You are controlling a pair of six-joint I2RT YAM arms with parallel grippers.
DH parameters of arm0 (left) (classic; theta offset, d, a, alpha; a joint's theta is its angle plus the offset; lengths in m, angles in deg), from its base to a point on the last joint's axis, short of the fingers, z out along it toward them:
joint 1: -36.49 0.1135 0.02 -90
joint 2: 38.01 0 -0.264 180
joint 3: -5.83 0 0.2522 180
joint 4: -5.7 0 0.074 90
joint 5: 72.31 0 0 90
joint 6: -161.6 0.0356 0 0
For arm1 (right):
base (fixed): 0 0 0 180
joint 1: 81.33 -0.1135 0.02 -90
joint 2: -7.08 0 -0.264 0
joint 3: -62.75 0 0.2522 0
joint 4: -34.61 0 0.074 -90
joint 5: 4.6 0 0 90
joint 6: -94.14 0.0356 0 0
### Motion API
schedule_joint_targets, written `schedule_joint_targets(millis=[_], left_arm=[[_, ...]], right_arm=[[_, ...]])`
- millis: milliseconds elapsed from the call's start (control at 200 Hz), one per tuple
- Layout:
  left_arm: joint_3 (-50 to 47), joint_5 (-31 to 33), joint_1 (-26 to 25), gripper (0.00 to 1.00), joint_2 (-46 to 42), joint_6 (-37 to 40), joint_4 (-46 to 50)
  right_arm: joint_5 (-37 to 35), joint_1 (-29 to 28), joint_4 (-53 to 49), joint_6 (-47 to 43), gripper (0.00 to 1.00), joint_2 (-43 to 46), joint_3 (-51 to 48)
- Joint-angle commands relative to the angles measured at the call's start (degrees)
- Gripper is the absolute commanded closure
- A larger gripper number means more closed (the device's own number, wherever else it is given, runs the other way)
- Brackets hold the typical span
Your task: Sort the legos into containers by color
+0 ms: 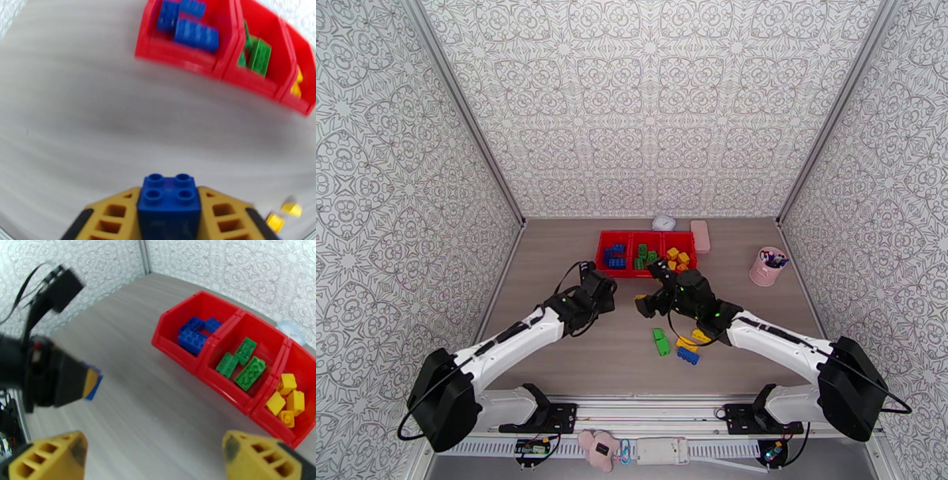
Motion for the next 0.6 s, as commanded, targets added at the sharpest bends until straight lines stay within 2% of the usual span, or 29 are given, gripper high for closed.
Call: schedule_joint_targets(millis=[0, 240, 595], left_arm=[[4.88, -0.4, 3.08, 0.72, 4.48, 7.75, -3.64], [13.94, -2.93, 7.6, 0.72, 13.94, 11.83, -5.99], [28.15, -6.49, 11.15, 0.72, 28.46, 14.33, -6.29]], right_arm=[[-1.64, -0.87, -0.09, -1.19, 0.06, 1.69, -0.95], [-2.03, -1.61, 2.36, -0.98, 0.05, 0.28, -0.96], [-2.75, -1.6, 2.99, -0.94, 0.05, -1.63, -0.81]])
